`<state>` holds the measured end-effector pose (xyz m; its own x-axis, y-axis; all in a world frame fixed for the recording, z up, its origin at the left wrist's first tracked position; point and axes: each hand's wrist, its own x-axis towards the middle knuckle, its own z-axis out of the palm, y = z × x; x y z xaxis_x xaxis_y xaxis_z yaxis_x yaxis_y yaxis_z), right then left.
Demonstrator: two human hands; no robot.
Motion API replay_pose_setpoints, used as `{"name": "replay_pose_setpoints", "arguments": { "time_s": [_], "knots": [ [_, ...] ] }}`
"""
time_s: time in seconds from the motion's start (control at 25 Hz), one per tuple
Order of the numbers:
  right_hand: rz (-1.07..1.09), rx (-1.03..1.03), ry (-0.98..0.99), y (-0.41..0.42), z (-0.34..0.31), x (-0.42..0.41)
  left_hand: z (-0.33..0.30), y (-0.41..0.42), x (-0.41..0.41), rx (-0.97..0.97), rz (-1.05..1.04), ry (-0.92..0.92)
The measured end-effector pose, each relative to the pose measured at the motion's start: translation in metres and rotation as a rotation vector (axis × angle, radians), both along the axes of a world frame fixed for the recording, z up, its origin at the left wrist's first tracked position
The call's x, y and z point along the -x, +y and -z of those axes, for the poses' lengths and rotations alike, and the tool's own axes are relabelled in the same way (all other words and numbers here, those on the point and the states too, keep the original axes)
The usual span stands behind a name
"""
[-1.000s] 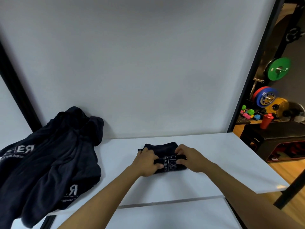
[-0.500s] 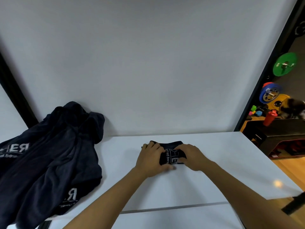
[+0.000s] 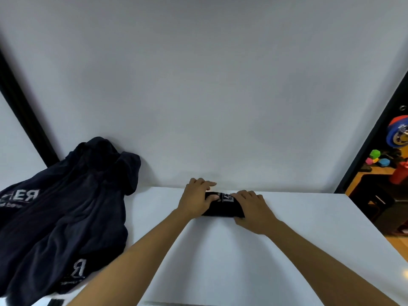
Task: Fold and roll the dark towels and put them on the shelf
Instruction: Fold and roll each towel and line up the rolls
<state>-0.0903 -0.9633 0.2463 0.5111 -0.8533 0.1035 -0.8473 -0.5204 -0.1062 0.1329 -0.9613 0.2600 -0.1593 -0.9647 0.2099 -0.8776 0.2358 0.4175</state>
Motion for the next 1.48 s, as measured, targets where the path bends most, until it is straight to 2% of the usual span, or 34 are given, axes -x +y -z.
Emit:
{"name": "replay_pose_setpoints", "arguments": {
  "time_s": [0.04, 0.12, 0.24, 0.4, 0.48, 0.68, 0.92, 1.0, 1.08, 1.16, 1.32, 1.48],
  "knots": [
    [0.001, -0.043, 0.011, -0.011, -0.001, -0.002, 0.0, 0.001, 0.002, 0.114, -0.002, 0.036],
    [0.031, -0.159, 0.013, -0.031, -0.007, -0.005, 0.004, 0.003, 0.006, 0.2, 0.047, -0.074],
    [0.076, -0.278, 0.027, -0.052, -0.013, -0.009, 0.008, 0.003, 0.007, 0.047, 0.093, -0.29],
    [-0.06, -0.025, 0.006, -0.051, -0.002, -0.007, 0.007, -0.016, 0.009, -0.114, 0.048, -0.37],
    [-0.079, -0.058, -0.054, -0.047, 0.003, -0.008, 0.003, -0.025, 0.011, -0.181, 0.027, -0.391],
    [0.083, -0.227, -0.152, -0.026, -0.009, -0.008, -0.006, -0.024, 0.024, -0.268, 0.063, -0.466],
    [0.259, -0.257, -0.217, 0.034, -0.007, 0.005, -0.001, 0.005, 0.028, -0.195, 0.277, -0.317],
    [0.345, -0.262, -0.23, 0.055, -0.008, 0.025, 0.003, 0.021, 0.036, -0.041, 0.397, -0.309],
    [0.438, -0.259, -0.227, 0.079, -0.009, 0.049, 0.012, 0.033, 0.054, 0.198, 0.492, -0.397],
    [0.496, -0.217, -0.206, 0.105, -0.01, 0.071, 0.015, 0.041, 0.083, 0.302, 0.523, -0.44],
    [0.484, -0.05, -0.276, 0.136, -0.014, 0.101, 0.006, 0.041, 0.139, 0.246, 0.458, -0.431],
    [0.565, -0.002, -0.215, 0.139, -0.011, 0.132, 0.002, 0.039, 0.182, 0.224, 0.454, -0.356]
  ]
}}
